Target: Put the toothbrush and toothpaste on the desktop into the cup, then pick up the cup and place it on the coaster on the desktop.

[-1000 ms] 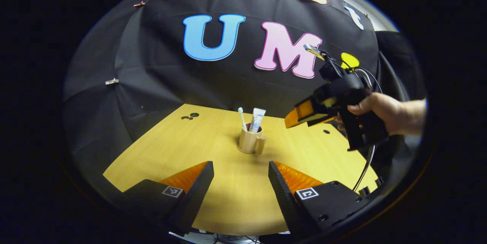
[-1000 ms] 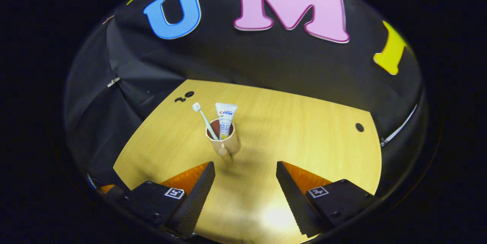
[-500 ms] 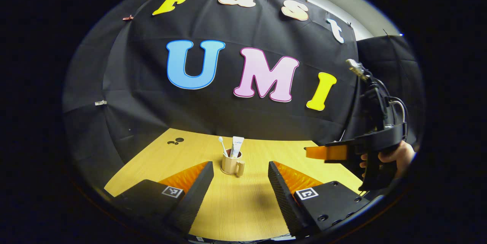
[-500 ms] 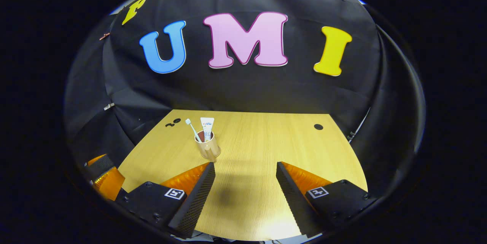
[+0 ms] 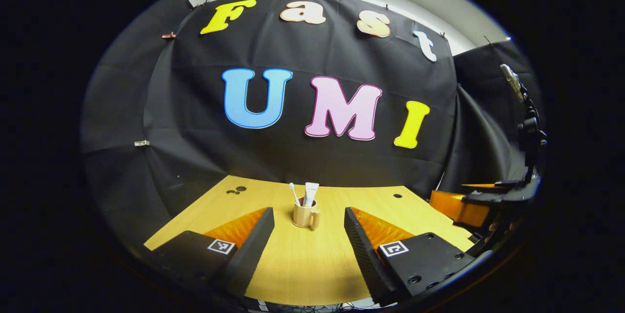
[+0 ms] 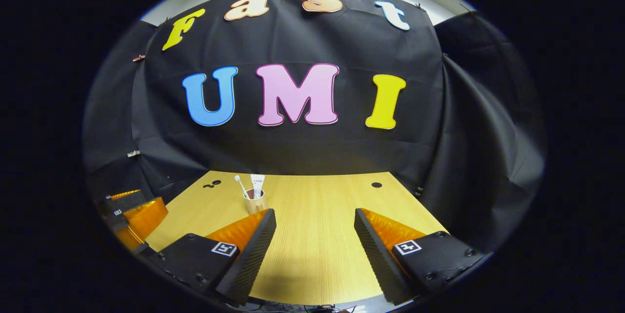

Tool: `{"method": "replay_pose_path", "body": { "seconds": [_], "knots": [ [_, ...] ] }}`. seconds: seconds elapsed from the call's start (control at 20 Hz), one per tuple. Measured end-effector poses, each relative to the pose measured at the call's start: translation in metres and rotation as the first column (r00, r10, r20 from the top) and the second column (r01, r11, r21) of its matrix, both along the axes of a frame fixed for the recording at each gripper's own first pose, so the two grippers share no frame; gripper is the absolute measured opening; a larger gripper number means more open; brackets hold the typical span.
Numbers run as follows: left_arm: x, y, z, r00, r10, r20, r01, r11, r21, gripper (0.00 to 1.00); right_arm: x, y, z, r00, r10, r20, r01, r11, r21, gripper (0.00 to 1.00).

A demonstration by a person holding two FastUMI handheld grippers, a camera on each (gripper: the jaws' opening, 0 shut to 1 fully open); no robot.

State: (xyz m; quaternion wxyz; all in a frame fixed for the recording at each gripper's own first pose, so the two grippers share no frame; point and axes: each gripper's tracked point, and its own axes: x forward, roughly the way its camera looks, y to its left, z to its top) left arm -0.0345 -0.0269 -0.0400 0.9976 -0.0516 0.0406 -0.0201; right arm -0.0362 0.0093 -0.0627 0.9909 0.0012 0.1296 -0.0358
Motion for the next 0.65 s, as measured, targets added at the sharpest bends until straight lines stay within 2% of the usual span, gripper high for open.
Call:
{"method": "replay_pose_path", "body": {
  "seconds": [0.3,0.45,0.65],
  "knots": [
    [-0.011,-0.009,-0.007,0.999,-0.033,-0.011,0.033,0.999,0.023,0.92,-0.021,-0.016,-0.007,0.997,-0.074,0.030,0.073,0.997,0.018,0.99],
    [-0.014,-0.010,-0.010,0.999,-0.041,-0.023,0.042,0.999,0.034,0.92,-0.020,-0.015,-0.016,0.997,-0.079,0.013,0.078,0.995,0.066,0.99],
    [-0.013,-0.012,-0.012,0.999,-0.043,-0.032,0.044,0.998,0.035,0.92,-0.015,-0.016,-0.018,0.997,-0.075,0.005,0.074,0.994,0.081,0.99]
  ]
}}
